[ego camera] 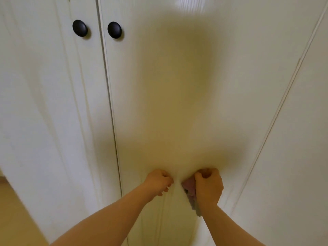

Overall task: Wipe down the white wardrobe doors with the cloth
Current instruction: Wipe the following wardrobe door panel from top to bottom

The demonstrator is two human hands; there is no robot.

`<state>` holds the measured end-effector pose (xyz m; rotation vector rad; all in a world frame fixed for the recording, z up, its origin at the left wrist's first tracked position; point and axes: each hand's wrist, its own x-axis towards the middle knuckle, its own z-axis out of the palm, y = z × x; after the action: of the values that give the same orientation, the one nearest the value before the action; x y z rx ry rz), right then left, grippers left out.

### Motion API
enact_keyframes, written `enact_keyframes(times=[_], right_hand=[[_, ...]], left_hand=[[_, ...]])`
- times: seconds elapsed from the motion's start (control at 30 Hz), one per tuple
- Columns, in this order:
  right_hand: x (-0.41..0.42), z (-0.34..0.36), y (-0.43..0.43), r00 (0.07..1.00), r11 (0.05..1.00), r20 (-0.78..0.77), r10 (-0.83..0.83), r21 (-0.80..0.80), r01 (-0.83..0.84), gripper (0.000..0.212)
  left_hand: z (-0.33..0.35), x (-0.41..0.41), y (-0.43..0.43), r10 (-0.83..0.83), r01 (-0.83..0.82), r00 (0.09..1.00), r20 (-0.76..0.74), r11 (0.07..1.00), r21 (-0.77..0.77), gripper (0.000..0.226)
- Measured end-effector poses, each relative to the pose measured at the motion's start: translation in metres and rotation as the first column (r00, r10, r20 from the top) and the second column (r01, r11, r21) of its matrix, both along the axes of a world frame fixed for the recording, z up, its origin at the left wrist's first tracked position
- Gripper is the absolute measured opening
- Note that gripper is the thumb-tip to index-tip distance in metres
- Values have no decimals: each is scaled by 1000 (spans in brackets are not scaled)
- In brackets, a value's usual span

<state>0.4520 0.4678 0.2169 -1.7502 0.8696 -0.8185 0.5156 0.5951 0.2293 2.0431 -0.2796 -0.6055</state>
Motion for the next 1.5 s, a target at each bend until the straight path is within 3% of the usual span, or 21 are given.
enact_keyframes(times=[0.23,0.33,0.5,0.57,0.67,0.83,1.0,1.1,1.23,1.33,1.4,1.5], right_hand=[[37,6,86,968,962,-8,253,-105,-252,21],[41,6,115,924,909,-93,372,-165,-383,10],[38,19,112,974,974,22,226,7,-227,24],[33,19,99,994,994,9,107,-16,-107,30],[31,14,90,1000,999,-19,11,-51,-12,21],[45,15,131,989,989,-25,145,-3,-145,24],[65,4,170,930,922,-64,362,-125,-367,8],[69,4,170,943,938,-42,332,-90,-334,7],[58,7,142,992,991,-4,126,55,-125,26],[49,3,121,1000,989,-1,26,147,-26,25],[48,1,121,1000,988,-8,29,154,-28,21],[55,-4,147,986,971,10,164,178,-163,12]], left_hand=[[5,16,56,102,-104,992,73,994,25,14],[-1,28,86,181,-185,973,144,983,14,14],[-2,32,101,175,-178,967,187,984,0,18],[0,36,103,181,-185,961,210,983,-4,20],[1,41,107,179,-182,958,225,983,-8,16],[-6,40,117,166,-169,961,221,986,-9,14],[-10,46,141,211,-213,957,200,977,-10,15],[-11,51,150,218,-225,955,199,974,15,15],[-13,55,143,156,-159,969,192,987,0,17],[-18,50,133,143,-140,978,151,990,-32,17],[-22,45,127,135,-130,982,135,991,-39,17],[-26,44,122,156,-154,974,164,988,-22,15]])
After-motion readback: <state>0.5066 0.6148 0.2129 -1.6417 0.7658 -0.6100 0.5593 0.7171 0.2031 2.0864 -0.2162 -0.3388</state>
